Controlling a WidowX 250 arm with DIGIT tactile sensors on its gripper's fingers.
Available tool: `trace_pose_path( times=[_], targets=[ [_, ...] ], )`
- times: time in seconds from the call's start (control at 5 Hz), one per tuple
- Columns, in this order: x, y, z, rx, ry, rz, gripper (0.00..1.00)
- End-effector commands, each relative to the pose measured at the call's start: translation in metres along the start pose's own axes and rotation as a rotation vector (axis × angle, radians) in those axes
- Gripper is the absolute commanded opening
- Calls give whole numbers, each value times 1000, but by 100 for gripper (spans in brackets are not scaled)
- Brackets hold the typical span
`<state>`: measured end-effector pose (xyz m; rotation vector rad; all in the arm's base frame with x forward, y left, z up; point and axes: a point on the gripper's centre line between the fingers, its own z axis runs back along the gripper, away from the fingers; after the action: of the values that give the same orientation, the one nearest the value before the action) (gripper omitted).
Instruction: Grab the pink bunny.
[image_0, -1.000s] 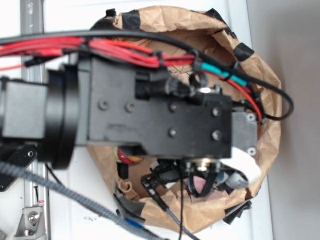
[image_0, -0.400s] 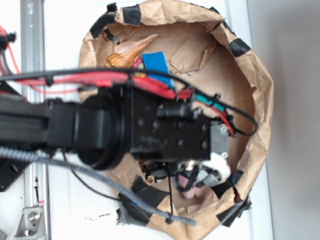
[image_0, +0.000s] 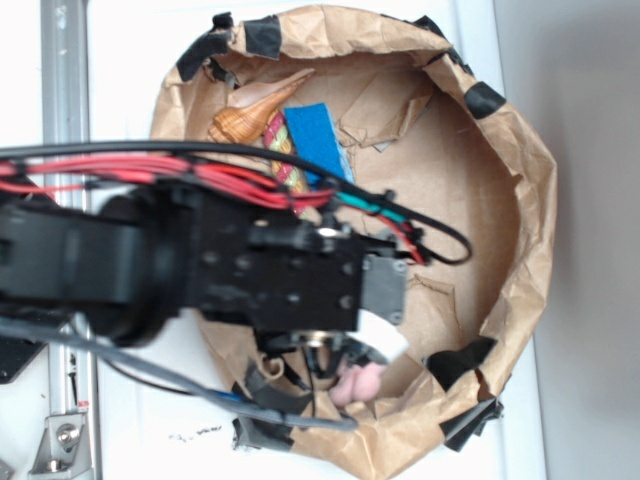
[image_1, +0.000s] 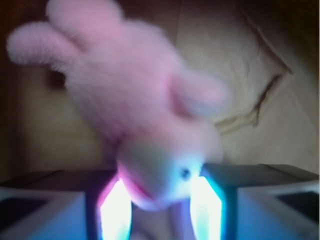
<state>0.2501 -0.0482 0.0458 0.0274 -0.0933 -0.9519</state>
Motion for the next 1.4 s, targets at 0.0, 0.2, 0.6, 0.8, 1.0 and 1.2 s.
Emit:
trace_pose_path(
  times=[0.0,0.2,0.6,0.8,1.0,1.2],
  targets=[
    [-3,25,72,73,-57,362,0],
    [-9,27,90,48,-130,351,95],
    [19,34,61,53,-187,253,100],
    [37,18,39,53,-246,3,100],
    [32,2,21,1,-219,-246,100],
    [33,-8,20,-71,-247,-314,100]
  ],
)
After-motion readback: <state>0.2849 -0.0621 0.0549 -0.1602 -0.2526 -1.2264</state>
